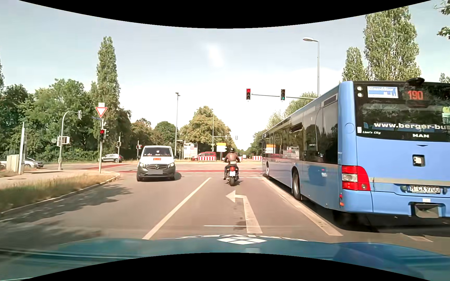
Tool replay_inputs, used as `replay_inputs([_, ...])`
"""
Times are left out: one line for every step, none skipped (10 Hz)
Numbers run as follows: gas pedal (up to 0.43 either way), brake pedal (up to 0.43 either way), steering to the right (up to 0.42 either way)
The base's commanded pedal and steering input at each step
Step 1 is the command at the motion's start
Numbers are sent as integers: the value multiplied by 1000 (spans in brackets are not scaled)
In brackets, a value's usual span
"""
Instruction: Follow the waypoints while adhering to traffic rules and regulations
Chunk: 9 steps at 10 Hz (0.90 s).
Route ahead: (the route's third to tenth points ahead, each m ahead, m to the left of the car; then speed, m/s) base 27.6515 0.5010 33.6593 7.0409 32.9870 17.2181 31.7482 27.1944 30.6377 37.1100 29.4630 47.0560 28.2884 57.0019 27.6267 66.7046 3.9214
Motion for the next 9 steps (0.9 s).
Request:
replay_inputs([0,177,0])
replay_inputs([0,177,0])
replay_inputs([0,177,0])
replay_inputs([0,177,0])
replay_inputs([0,177,0])
replay_inputs([0,183,0])
replay_inputs([0,183,-1])
replay_inputs([0,183,0])
replay_inputs([0,183,0])
